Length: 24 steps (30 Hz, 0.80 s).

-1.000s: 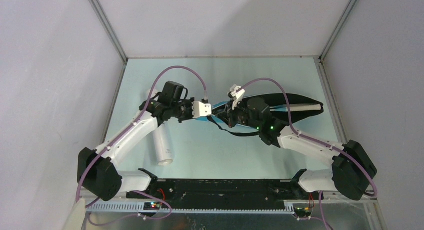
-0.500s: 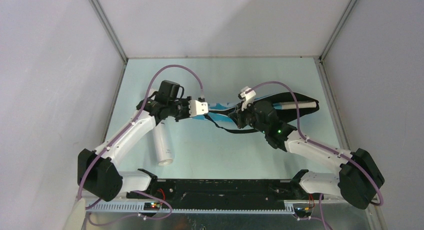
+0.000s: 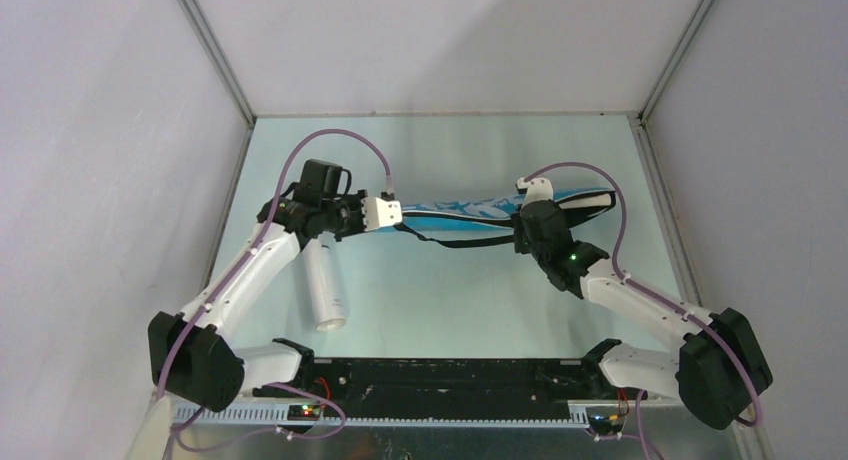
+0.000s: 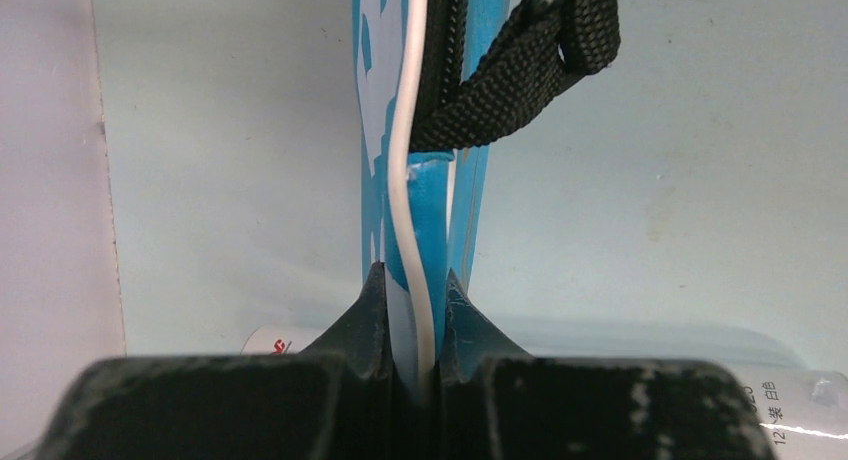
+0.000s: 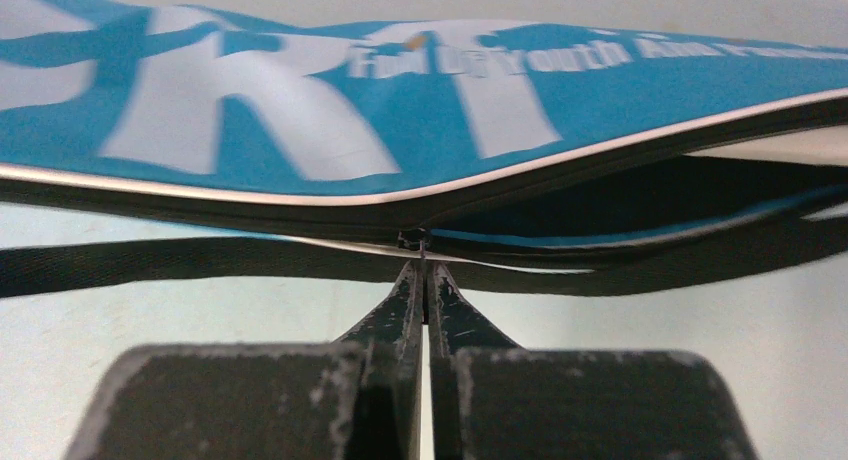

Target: Pack up the badminton gear

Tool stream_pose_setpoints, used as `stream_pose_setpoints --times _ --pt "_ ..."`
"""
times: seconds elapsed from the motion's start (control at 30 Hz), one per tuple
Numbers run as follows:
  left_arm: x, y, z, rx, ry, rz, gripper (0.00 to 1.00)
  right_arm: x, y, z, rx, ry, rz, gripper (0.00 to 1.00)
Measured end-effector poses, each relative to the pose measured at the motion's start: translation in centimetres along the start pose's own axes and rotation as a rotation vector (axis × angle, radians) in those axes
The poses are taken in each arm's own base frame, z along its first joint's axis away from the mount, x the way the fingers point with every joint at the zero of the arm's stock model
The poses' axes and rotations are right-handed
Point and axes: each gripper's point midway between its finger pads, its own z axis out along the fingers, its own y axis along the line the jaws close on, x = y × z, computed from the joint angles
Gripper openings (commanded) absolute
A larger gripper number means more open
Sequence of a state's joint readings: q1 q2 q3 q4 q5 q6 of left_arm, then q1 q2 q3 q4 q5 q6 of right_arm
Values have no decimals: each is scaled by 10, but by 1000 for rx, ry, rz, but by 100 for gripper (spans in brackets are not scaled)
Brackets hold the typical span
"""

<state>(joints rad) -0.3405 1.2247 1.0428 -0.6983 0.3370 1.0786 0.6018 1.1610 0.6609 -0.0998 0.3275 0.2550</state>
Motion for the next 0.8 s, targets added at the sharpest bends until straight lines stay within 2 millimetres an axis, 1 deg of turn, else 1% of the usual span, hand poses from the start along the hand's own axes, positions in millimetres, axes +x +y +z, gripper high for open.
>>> stream_pose_setpoints --times 0.2,0.6,0.8 --pt "1 -3 -2 10 4 9 0 6 -40 4 177 29 -1 0" --pt "9 -1 -14 -8 34 43 0 7 -133 26 588 121 -44 0" --pt "10 0 -18 -17 35 47 0 8 -171 37 705 182 -56 0"
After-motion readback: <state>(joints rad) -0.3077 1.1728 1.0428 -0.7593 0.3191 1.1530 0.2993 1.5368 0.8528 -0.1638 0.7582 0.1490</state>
